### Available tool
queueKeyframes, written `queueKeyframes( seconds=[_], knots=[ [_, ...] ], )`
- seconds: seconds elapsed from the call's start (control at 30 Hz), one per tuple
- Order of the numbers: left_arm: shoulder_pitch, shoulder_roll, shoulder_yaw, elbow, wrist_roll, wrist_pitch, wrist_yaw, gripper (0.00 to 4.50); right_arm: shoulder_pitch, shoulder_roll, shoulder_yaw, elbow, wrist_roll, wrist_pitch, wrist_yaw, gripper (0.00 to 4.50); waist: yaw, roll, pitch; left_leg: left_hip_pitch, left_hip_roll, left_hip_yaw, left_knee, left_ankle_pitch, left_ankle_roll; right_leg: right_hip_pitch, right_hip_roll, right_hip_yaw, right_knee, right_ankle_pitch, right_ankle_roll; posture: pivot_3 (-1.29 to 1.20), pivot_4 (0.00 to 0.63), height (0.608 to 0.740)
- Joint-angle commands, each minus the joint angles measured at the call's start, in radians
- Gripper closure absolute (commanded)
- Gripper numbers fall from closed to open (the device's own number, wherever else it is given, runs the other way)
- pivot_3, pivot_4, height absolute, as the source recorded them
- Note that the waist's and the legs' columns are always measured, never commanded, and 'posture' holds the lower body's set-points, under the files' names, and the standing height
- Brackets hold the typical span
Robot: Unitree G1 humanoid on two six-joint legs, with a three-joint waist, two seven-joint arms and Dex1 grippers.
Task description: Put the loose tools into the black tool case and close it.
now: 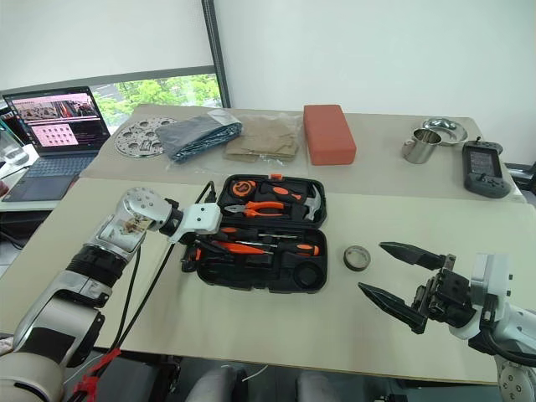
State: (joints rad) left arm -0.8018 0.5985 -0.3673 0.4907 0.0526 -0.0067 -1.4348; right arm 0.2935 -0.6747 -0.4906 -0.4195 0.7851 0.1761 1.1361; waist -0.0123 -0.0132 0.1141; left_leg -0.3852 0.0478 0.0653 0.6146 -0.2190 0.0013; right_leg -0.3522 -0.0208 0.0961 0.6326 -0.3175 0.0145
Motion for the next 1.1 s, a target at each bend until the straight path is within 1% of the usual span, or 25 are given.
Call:
queueKeyframes(
  seconds=[0.03,0.5,0.67,0.73,0.77,0.8,0.83,0.9,0.93,0.97,1.0,1.03,1.1],
  knots=[
    [0.012,0.015,-0.008,-0.031,0.014,0.022,-0.009,4.04,0.000,-0.003,-0.025,-0.026,-0.005,-0.029,0.002,0.00,0.000,0.000,0.000,0.000,0.000,0.000,0.000,0.000,0.000,0.000,0.000,0.000,0.000,0.000,0.000,0.00,0.150,0.740],
    [0.021,0.041,-0.045,-0.074,0.074,0.131,-0.005,4.04,0.017,0.004,-0.025,-0.021,-0.022,-0.045,0.011,0.00,-0.005,0.001,-0.001,0.001,0.000,0.000,0.000,0.000,0.000,0.000,0.001,0.001,0.001,0.000,0.000,0.00,0.150,0.740],
    [0.021,0.028,-0.045,-0.069,0.066,0.142,0.006,4.04,0.017,0.001,-0.022,-0.026,-0.025,-0.043,0.006,0.00,-0.006,0.002,-0.001,0.001,0.000,0.000,0.001,0.000,0.000,0.000,0.001,0.001,0.002,0.000,0.000,0.00,0.150,0.740],
    [0.021,0.028,-0.044,-0.072,0.066,0.142,0.009,3.02,0.016,0.000,-0.021,-0.028,-0.025,-0.041,0.004,0.00,-0.006,0.002,-0.001,0.001,0.000,0.000,0.001,0.000,0.000,0.000,0.001,0.001,0.003,0.000,0.000,0.00,0.150,0.740],
    [0.021,0.028,-0.042,-0.073,0.066,0.139,0.015,2.92,0.015,-0.001,-0.020,-0.028,-0.025,-0.040,0.003,0.00,-0.006,0.002,-0.001,0.001,0.000,0.000,0.002,0.000,0.000,0.000,0.001,0.001,0.003,0.000,0.000,0.00,0.150,0.740],
    [0.021,0.026,-0.037,-0.076,0.064,0.140,0.025,2.62,0.015,-0.002,-0.020,-0.028,-0.025,-0.039,0.003,0.00,-0.006,0.002,-0.001,0.001,0.000,0.000,0.002,0.000,0.000,0.000,0.001,0.001,0.003,0.000,0.000,0.00,0.150,0.740],
    [0.020,0.025,-0.030,-0.080,0.060,0.140,0.033,2.18,0.015,-0.003,-0.020,-0.028,-0.025,-0.038,0.003,0.00,-0.006,0.002,-0.001,0.001,0.000,0.000,0.002,0.000,0.000,0.000,0.001,0.001,0.004,0.000,0.000,0.00,0.150,0.740],
    [0.018,0.025,-0.015,-0.100,0.039,0.146,0.028,1.60,0.013,-0.005,-0.019,-0.027,-0.025,-0.036,0.003,0.00,-0.003,0.002,-0.001,0.001,0.000,0.000,0.002,0.000,0.000,0.000,0.001,0.001,0.005,0.000,0.000,0.00,0.150,0.740],
    [0.017,0.029,-0.008,-0.112,0.028,0.143,0.022,1.19,0.012,-0.006,-0.019,-0.028,-0.025,-0.035,0.002,0.00,-0.002,0.002,-0.001,0.001,0.000,0.000,0.003,0.000,0.000,0.000,0.001,0.001,0.006,0.000,0.000,0.00,0.150,0.740],
    [0.018,0.030,-0.004,-0.121,0.021,0.142,0.018,0.88,0.011,-0.007,-0.018,-0.027,-0.025,-0.034,0.002,0.00,-0.002,0.002,-0.001,0.001,0.000,0.000,0.004,0.000,0.000,0.000,0.001,0.001,0.006,0.000,0.000,0.00,0.150,0.740],
    [0.018,0.037,0.004,-0.137,0.010,0.142,0.009,0.42,0.009,-0.008,-0.017,-0.027,-0.027,-0.035,0.001,0.00,-0.002,0.001,-0.001,0.001,0.000,0.000,0.005,0.000,0.000,-0.001,0.000,0.001,0.007,0.000,0.000,0.00,0.150,0.740],
    [0.016,0.043,0.015,-0.155,-0.004,0.147,0.001,0.30,0.008,-0.010,-0.015,-0.027,-0.029,-0.035,0.001,0.00,-0.002,0.002,-0.001,0.000,0.000,0.000,0.006,0.000,0.000,-0.001,0.001,0.001,0.008,0.000,0.000,0.00,0.150,0.740],
    [0.006,0.053,0.039,-0.189,-0.028,0.166,-0.005,0.30,0.005,-0.012,-0.013,-0.026,-0.030,-0.034,0.000,0.00,-0.002,0.002,-0.001,-0.001,0.001,-0.001,0.010,0.000,0.000,-0.001,0.001,0.000,0.009,0.000,0.000,0.00,0.150,0.740]
  ],
)
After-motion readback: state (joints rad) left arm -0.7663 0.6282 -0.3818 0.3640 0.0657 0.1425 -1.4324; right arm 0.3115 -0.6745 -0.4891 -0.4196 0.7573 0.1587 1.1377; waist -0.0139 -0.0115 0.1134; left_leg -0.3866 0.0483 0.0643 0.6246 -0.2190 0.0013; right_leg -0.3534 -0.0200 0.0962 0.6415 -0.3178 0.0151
